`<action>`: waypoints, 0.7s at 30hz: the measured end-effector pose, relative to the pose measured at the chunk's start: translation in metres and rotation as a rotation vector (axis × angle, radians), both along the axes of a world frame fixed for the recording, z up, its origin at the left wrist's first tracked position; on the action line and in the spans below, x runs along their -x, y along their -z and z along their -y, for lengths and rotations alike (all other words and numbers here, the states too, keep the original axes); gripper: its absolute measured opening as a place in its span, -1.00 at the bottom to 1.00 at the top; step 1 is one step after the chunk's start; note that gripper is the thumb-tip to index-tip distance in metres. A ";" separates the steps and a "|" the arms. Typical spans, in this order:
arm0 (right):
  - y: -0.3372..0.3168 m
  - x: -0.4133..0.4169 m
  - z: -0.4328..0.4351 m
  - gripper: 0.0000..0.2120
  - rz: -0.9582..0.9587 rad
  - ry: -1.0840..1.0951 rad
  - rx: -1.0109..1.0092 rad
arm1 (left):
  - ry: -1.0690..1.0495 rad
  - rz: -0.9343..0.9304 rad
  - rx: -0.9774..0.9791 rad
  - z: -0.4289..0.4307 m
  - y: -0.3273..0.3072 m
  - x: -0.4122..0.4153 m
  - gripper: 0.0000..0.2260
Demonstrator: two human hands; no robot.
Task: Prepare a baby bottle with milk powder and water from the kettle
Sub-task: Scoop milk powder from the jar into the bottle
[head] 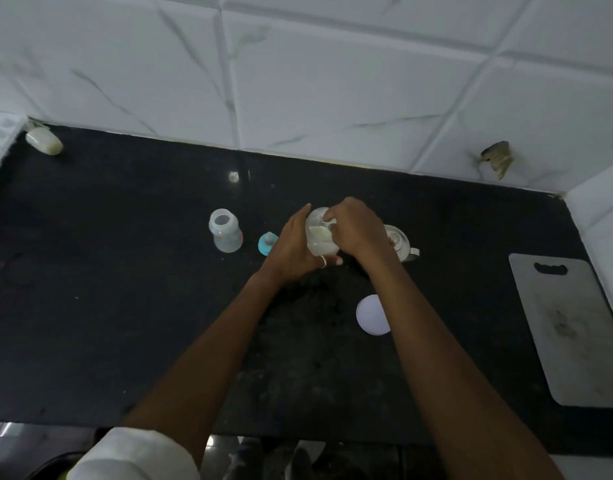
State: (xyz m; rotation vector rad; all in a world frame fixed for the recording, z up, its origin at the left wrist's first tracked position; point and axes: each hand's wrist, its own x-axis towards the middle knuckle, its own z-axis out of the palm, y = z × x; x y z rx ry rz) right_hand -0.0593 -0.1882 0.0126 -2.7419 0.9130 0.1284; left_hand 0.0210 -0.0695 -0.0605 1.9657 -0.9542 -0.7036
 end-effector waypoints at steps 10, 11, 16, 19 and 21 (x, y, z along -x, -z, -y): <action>0.002 -0.007 0.004 -0.80 -0.049 -0.080 0.132 | -0.051 0.046 0.209 0.008 -0.005 0.017 -0.40; 0.001 -0.006 0.004 -0.83 -0.053 -0.087 0.144 | -0.054 0.047 0.219 0.008 -0.007 0.018 -0.42; -0.001 0.000 0.001 -0.83 -0.033 -0.104 0.195 | -0.079 0.109 0.196 0.009 -0.004 0.014 -0.41; -0.006 0.004 -0.002 -0.80 0.032 -0.087 0.204 | -0.095 0.144 0.209 0.008 -0.007 0.012 -0.40; -0.012 0.008 -0.008 -0.81 0.114 -0.072 0.231 | -0.119 0.188 0.248 0.005 -0.012 0.012 -0.37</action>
